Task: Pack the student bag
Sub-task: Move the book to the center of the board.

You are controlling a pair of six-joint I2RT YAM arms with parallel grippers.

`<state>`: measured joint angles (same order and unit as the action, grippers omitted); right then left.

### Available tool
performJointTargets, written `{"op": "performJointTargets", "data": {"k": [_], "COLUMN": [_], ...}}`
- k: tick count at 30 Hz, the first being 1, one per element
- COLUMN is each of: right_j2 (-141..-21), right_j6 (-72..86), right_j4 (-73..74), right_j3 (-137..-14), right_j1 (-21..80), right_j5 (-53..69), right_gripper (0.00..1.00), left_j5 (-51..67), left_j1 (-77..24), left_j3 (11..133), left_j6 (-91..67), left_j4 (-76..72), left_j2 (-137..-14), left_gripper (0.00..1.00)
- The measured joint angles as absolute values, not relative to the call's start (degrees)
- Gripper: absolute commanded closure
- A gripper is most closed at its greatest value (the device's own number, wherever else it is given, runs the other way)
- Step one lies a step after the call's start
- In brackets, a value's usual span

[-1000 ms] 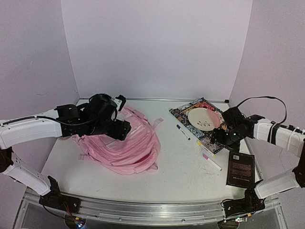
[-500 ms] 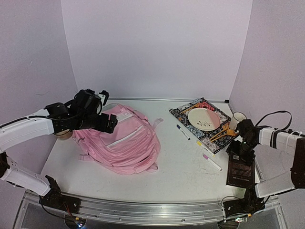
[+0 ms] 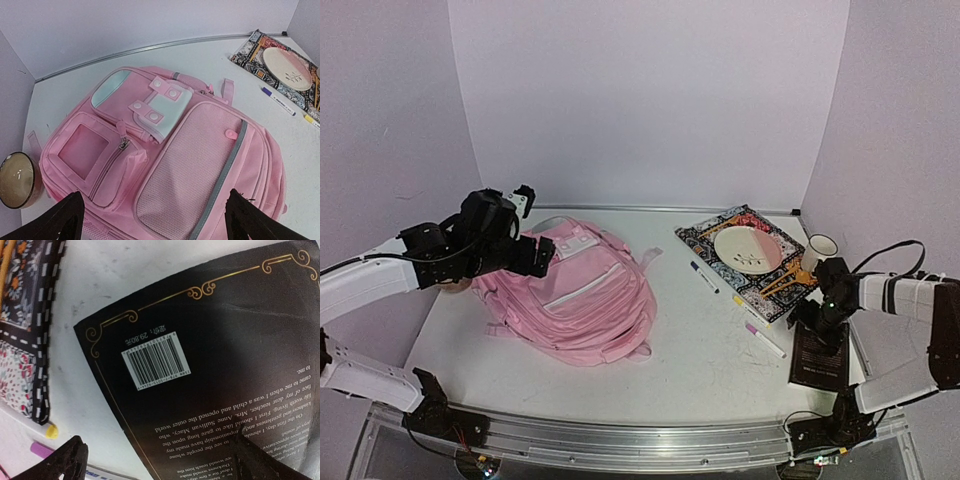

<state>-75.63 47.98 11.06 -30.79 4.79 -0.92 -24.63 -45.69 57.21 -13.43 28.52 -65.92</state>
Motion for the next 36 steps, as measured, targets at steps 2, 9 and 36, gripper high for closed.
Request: {"op": "performJointTargets", "data": {"k": [2,9,36], "right_j2": [-75.88,-79.73,-81.23], "right_j6": [49.28,55.87,59.51], "right_j4": [8.57,1.74,10.36], "right_j3": [-30.88,-33.09,-40.97], "right_j1": [7.04,18.91,30.60], "right_j5": [-0.27,2.23,8.26], "right_gripper": [0.02,0.02,0.02], "left_j5": [-24.85,-25.26,-19.12], "left_j1": [-45.69,-45.69,-45.69], "left_j3": [57.21,57.21,56.53], "left_j6": [-13.38,-13.26,-14.99], "left_j4": [28.07,27.88,27.41], "left_j2": [-65.16,-64.88,-64.94], "left_gripper": [0.01,0.01,0.12]}}
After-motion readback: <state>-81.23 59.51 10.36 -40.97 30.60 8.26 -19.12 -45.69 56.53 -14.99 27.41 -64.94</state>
